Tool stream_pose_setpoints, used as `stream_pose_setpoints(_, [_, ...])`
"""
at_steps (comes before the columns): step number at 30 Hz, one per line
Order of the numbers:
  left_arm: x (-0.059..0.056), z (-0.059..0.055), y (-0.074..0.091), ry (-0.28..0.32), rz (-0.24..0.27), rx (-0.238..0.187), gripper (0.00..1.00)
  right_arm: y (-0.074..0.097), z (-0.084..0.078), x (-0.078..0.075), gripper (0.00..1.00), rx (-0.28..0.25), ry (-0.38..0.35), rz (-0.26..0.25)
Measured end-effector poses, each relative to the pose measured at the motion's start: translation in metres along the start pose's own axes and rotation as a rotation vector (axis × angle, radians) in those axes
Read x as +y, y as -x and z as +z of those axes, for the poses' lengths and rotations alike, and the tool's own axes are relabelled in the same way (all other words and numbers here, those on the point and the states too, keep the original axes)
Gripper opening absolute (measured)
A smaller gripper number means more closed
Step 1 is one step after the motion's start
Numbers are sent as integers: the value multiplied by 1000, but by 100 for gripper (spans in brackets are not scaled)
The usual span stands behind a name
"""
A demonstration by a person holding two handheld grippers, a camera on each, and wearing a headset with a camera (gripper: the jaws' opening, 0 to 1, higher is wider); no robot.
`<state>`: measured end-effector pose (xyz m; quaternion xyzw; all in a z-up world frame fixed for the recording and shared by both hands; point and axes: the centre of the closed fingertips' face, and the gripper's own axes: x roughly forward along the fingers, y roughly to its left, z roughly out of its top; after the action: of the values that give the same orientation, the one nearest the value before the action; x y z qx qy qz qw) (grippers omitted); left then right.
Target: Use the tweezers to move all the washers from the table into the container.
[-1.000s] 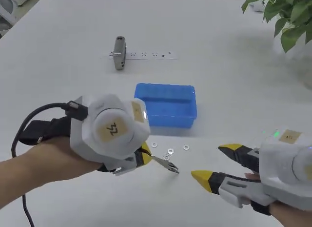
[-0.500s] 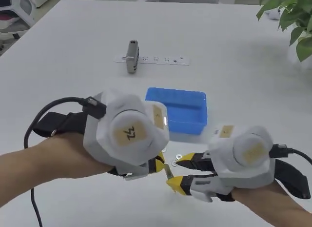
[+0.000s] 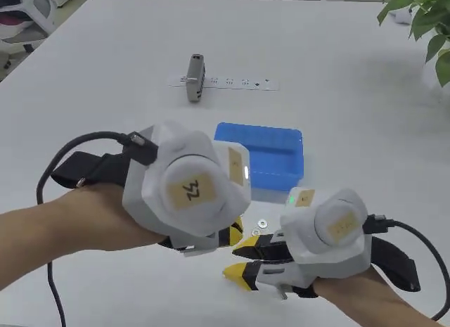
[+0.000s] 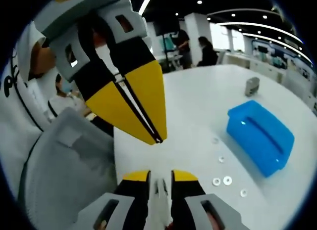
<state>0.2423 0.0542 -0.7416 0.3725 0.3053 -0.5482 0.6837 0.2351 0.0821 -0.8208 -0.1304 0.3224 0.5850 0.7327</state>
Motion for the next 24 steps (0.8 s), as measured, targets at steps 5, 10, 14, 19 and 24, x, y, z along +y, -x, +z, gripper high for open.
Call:
stream_pose_setpoints(5, [2,-11,-6,9,40,13,0,1,-12,-20,7,7,38,-102])
stream_pose_setpoints(10, [-10,-27,-16,123,26,-18,0,28,-23,-38,11,-55,-156,-160])
stream_pose_setpoints(14, [-26,-26,-25,104,-14,-28,0,49,-30,-45,12,-80,-202,-225])
stream_pose_setpoints(19, [-39,-15,-34,34,-60,-39,1,70,-26,-49,16,-120,-239,-296])
stream_pose_setpoints(24, [-54,-7,-45,-42,-122,-28,1,98,-13,-53,22,-180,-252,-411])
